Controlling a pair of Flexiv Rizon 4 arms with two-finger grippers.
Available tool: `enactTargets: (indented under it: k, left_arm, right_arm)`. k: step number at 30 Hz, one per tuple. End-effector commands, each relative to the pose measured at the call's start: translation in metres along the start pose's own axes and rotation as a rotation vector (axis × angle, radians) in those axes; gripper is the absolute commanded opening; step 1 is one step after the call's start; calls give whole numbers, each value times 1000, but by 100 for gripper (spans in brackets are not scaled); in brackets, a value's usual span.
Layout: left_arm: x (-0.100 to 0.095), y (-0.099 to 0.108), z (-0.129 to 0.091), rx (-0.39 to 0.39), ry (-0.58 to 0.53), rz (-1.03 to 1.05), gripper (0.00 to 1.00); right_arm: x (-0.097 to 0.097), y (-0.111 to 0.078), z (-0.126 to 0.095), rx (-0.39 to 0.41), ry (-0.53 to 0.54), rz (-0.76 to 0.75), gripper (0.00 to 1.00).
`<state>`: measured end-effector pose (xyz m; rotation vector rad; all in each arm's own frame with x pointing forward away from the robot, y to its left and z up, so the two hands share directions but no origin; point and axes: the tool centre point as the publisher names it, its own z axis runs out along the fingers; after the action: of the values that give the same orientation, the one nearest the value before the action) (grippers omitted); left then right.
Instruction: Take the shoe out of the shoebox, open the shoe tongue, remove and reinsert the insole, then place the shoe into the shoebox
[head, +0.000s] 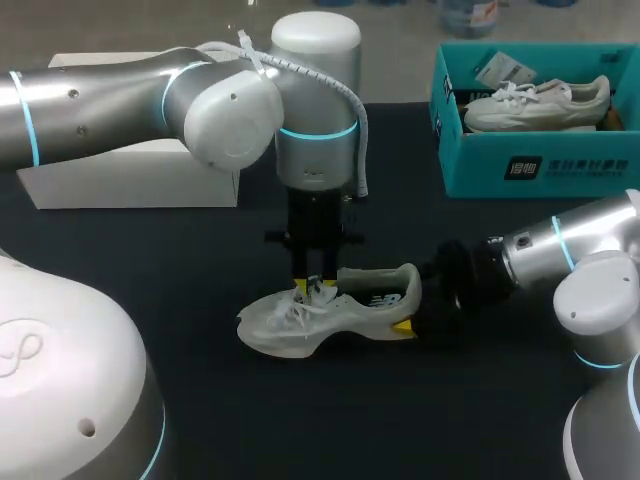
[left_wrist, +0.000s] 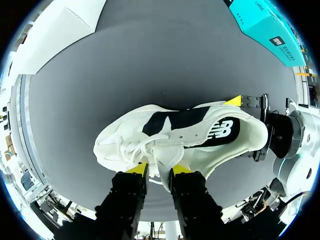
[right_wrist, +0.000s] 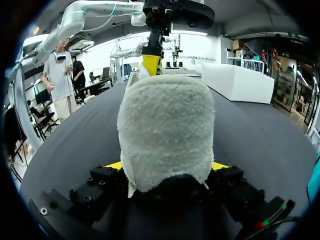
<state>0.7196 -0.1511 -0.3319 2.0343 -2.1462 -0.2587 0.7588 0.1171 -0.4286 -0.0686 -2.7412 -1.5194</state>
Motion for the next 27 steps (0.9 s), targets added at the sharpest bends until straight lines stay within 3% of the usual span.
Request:
enactTargets:
  k: [1, 7, 14, 23, 27]
  left_arm:
    - [-9, -4, -2, -66, 55, 43, 0]
    - [-24, 0, -8, -131, 103, 126, 0]
    - [-49, 5, -21, -136, 146, 163, 0]
    - [-83, 2, -12, -108, 125, 96, 0]
    - [-89, 4, 1, -108, 87, 86, 0]
  right_arm:
    - [-3, -4, 5, 4, 0, 2, 0]
    - [-3, -4, 5, 4, 0, 2, 0]
    - [-3, -4, 5, 4, 0, 2, 0]
    - [-3, -4, 5, 4, 0, 2, 0]
    - [-3, -4, 5, 4, 0, 2, 0]
